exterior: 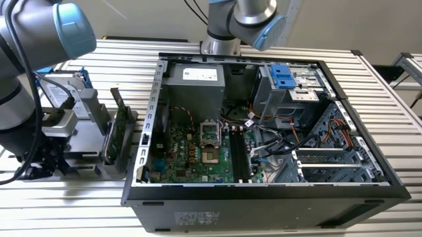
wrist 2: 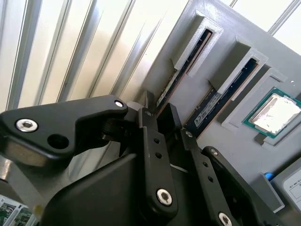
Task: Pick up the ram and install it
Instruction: 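Pick up the ram and move it above insertion slot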
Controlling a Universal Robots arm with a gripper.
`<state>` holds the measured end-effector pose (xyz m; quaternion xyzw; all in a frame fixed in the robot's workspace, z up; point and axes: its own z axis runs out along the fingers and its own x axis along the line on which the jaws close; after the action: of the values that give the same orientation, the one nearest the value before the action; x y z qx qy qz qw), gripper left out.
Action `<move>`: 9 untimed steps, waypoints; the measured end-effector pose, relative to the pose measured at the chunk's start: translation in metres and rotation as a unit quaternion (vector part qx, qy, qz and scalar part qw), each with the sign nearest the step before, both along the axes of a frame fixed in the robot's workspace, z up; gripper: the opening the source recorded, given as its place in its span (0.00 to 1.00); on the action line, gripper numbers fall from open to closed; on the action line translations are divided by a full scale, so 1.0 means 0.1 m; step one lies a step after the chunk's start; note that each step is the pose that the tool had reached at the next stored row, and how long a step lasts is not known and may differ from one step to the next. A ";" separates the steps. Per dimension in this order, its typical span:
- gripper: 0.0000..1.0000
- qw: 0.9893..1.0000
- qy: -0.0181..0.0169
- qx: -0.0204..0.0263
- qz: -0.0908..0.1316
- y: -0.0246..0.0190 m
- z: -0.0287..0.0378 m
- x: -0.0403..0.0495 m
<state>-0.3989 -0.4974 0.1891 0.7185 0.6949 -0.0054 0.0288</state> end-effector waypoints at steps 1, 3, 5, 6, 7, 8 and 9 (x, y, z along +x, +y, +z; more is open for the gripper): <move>0.00 1.000 0.000 0.000 0.000 0.000 0.000 0.000; 0.00 1.000 0.000 0.000 0.000 -0.001 0.000 0.000; 0.00 1.000 0.000 0.000 0.000 -0.001 -0.001 0.000; 0.00 1.000 0.000 0.000 0.000 -0.001 0.000 0.000; 0.00 1.000 0.000 0.000 0.000 -0.001 -0.001 0.000; 0.00 1.000 0.000 0.000 0.000 -0.002 -0.001 0.000; 0.00 1.000 0.000 0.000 0.000 -0.002 -0.001 0.000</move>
<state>-0.3989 -0.4976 0.1890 0.7185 0.6949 -0.0054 0.0288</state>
